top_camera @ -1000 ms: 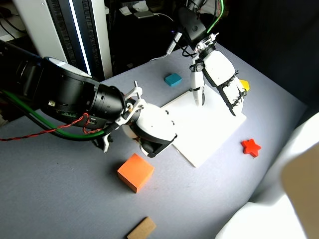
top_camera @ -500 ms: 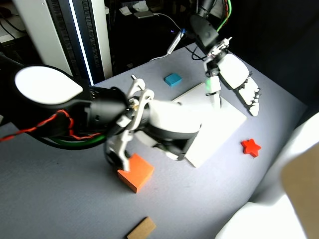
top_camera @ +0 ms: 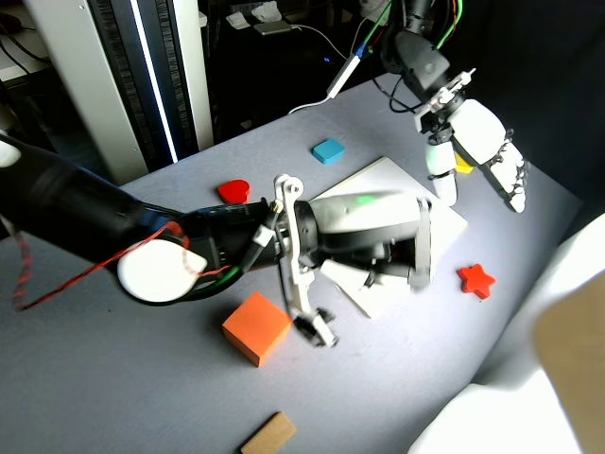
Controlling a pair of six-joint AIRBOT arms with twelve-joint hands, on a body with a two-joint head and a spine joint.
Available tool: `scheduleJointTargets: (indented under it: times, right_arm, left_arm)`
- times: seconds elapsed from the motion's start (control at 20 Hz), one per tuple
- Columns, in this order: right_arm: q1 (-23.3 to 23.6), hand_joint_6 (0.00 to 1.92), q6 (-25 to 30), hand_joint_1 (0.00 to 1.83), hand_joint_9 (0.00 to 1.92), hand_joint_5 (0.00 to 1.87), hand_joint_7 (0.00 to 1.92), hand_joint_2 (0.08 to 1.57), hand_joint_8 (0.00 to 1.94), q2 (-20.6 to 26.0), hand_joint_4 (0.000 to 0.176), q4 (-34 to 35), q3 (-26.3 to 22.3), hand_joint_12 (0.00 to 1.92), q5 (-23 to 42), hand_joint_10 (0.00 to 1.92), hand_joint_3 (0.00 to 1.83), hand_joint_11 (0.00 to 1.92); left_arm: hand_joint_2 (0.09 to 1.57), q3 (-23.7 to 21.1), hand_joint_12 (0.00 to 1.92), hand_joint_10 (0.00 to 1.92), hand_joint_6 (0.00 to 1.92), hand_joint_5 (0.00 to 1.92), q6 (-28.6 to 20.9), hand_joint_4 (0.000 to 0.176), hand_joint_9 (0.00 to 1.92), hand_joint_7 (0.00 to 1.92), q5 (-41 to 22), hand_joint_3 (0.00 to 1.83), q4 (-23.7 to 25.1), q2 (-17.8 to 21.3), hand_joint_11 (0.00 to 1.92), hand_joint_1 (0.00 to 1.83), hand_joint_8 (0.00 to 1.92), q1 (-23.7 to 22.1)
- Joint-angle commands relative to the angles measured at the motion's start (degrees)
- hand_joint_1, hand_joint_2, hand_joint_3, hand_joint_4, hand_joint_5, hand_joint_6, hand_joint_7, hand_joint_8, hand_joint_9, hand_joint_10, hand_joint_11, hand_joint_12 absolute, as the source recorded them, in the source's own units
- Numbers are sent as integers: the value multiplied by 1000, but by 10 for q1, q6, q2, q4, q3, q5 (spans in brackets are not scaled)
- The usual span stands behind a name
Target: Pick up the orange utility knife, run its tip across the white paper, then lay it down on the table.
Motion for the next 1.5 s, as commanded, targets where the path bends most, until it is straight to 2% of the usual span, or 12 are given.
scheduleJointTargets:
  times: [0.0, 0.15, 0.25, 0.3, 0.5, 0.7, 0.8, 0.9, 1.1, 1.3, 1.35, 1.45]
  right_arm:
    - [-1, 1921, -23, 1506, 1660, 1377, 1542, 1258, 1941, -3, 176, 30, 6, 1921, 94, 1921, 0, 1708]
    - [-22, 1921, -54, 1519, 1654, 1363, 1536, 1250, 1941, -37, 176, 30, 30, 1921, 123, 1921, 0, 1702]
    - [-31, 1921, -59, 1513, 1654, 1348, 1537, 1249, 1941, -57, 176, 29, 48, 1921, 118, 1921, 0, 1698]
    - [-34, 1921, -60, 1517, 1654, 1348, 1537, 1249, 1941, -71, 176, 21, 65, 1921, 124, 1921, 0, 1699]
    - [-34, 1921, -74, 1520, 1649, 1372, 1533, 1246, 1941, -123, 176, -22, 138, 1921, 171, 1921, 0, 1695]
    - [-33, 1921, -73, 1512, 1657, 1374, 1548, 1248, 1941, -182, 176, -57, 240, 1921, 216, 1921, 0, 1700]
    - [-33, 1921, -72, 1511, 1660, 1367, 1544, 1250, 1941, -203, 176, -65, 275, 1921, 227, 1921, 0, 1705]
    - [-32, 1921, -67, 1512, 1658, 1360, 1544, 1242, 1941, -226, 176, -69, 313, 1921, 237, 1921, 0, 1703]
    - [-29, 1921, -63, 1510, 1654, 1375, 1541, 1246, 1941, -271, 176, -96, 376, 1921, 254, 1921, 0, 1700]
    - [-26, 1921, -60, 1515, 1655, 1383, 1536, 1246, 1941, -300, 176, -111, 412, 1921, 261, 1921, 0, 1700]
    - [-26, 1921, -56, 1513, 1648, 1383, 1533, 1243, 1941, -304, 176, -118, 416, 1921, 262, 1921, 0, 1698]
    - [-27, 1921, -56, 1508, 1649, 1378, 1534, 1242, 1941, -305, 176, -133, 417, 1921, 262, 1921, 0, 1696]
  left_arm:
    - [1296, 6, 652, 3, 3, 32, -4, 30, 160, 104, -41, 0, 32, 11, 0, 216, 1, 1]
    - [1301, 14, 563, 3, 5, 17, -11, 29, 148, 81, -35, 0, 31, 12, 0, 208, 7, 5]
    - [1301, 16, 608, 3, 8, 35, -12, 22, 151, 92, -33, 0, 31, 12, 0, 210, 5, 6]
    - [1302, 16, 604, 1, 4, 29, -12, 27, 136, 86, -33, 0, 31, 12, 0, 199, 2, 7]
    - [1296, 13, 623, 10, 3, 34, -14, 27, 161, 115, -33, 0, 30, 12, 0, 225, 9, 11]
    - [1295, 14, 632, 3, 2, 36, -14, 25, 155, 111, -33, 0, 30, 12, 0, 233, 2, 13]
    - [1298, 15, 621, 1, 0, 15, -14, 31, 147, 93, -33, 0, 30, 12, 0, 218, 1, 13]
    - [1293, 14, 631, 6, 7, 34, -14, 24, 161, 113, -32, 0, 30, 12, 0, 239, 7, 13]
    - [1292, 13, 667, 4, 2, 31, -12, 24, 165, 117, -32, 0, 30, 12, 0, 240, 2, 12]
    - [1292, 13, 609, 1, 1, 32, -9, 30, 153, 109, -32, 0, 30, 11, 0, 253, 0, 8]
    - [1293, 13, 609, 2, 0, 24, -6, 36, 157, 99, -32, 0, 30, 11, 0, 229, 1, 7]
    - [1294, 12, 632, 2, 3, 32, -6, 34, 159, 107, -32, 0, 30, 11, 0, 225, 3, 7]
